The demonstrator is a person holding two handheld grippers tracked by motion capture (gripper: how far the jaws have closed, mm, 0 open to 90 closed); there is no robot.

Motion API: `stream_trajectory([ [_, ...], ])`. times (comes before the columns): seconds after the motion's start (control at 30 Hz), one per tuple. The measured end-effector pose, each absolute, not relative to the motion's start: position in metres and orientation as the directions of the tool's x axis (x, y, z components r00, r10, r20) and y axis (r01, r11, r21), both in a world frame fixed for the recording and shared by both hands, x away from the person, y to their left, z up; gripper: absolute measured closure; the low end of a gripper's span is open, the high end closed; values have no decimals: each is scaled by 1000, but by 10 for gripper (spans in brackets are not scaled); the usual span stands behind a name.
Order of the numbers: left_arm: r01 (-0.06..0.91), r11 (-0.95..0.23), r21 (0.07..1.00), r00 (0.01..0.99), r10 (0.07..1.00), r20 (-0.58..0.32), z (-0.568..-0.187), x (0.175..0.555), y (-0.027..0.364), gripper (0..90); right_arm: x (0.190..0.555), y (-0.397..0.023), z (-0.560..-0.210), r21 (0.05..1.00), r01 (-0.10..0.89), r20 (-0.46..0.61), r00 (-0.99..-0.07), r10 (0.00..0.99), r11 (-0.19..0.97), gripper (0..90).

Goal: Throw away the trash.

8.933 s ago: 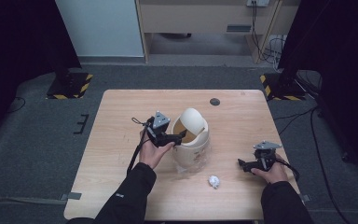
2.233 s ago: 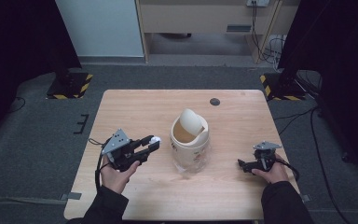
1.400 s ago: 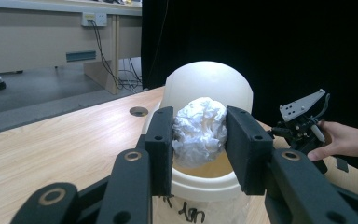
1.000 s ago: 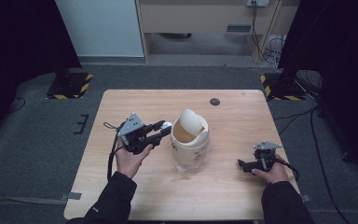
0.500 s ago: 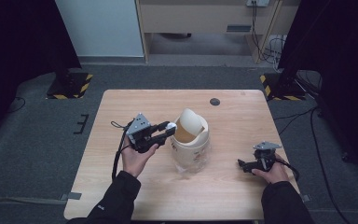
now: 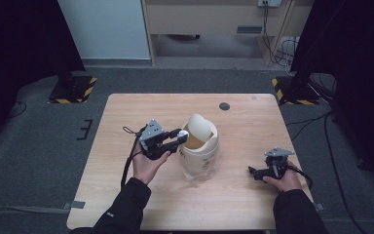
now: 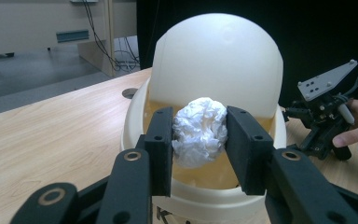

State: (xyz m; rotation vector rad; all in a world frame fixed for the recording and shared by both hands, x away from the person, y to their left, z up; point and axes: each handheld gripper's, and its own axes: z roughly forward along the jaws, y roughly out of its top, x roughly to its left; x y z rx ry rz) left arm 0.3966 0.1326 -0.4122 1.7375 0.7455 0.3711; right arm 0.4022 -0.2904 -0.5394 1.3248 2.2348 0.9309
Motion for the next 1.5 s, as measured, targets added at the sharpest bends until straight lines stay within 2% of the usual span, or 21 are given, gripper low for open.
stream_trajectory([
  [0.83,309,-221,925,765,636,-104,-430,404,112,626,402,-290,-539,705,623,10,-486,874,338,7],
  [1.5,304,-212,929,771,627,-110,-428,401,116,506,402,-290,-539,705,623,11,-486,874,338,7],
])
